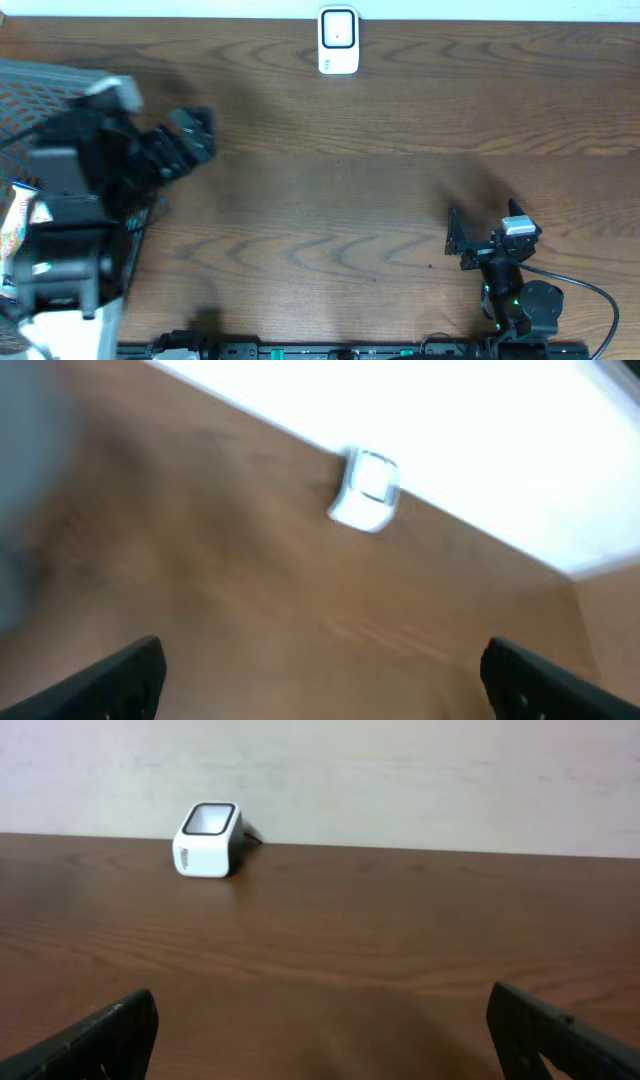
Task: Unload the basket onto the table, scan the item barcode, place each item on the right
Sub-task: 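Reach the left gripper into the grey basket and grasp the mint-green pouch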
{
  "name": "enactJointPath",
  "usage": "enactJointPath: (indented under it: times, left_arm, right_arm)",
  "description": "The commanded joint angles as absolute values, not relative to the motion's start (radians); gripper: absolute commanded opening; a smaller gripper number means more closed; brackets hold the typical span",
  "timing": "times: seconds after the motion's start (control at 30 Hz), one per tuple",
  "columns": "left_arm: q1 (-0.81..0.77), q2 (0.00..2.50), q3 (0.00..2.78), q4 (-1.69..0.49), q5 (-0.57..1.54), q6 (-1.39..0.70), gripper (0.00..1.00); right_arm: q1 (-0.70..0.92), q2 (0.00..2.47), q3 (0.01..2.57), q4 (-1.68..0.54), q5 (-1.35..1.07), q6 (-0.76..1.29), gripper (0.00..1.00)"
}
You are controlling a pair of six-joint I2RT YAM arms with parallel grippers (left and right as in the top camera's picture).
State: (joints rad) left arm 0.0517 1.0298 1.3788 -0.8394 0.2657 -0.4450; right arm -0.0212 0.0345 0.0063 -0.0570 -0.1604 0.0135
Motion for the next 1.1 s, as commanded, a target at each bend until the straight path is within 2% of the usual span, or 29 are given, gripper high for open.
enactJointPath:
  times: [0.0, 0.13, 0.3, 0.47, 0.77, 1.07]
  left_arm:
    - [0.170, 1.080, 1.604, -0.925, 0.025, -0.505, 0.99]
    - [0.332, 1.134, 1.724, -1.018, -0.020, -0.587, 0.99]
    - [0.566, 1.221, 1.723, -1.165, -0.020, -0.686, 0.99]
    - [0.689, 1.357, 1.723, -1.296, -0.020, -0.686, 0.99]
    - [0.725, 1.655, 1.723, -1.455, -0.054, -0.648, 0.96]
    - [0.725, 1.885, 1.697, -1.522, -0.098, -0.590, 0.96]
  right_arm:
    - [-0.012, 0.032, 0.006, -0.061, -0.156, 0.002, 0.99]
    - [-0.012, 0.032, 0.006, -0.061, -0.156, 0.002, 0.99]
    - [-0.012, 0.032, 0.006, -0.061, -0.156, 0.002, 0.99]
    - [-0.012, 0.032, 0.006, -0.061, -0.156, 0.002, 0.99]
    - [-0.012, 0.032, 0.006, -0.061, -0.156, 0.002, 0.99]
    - [-0.012, 0.032, 0.006, -0.061, -0.156, 0.002, 0.99]
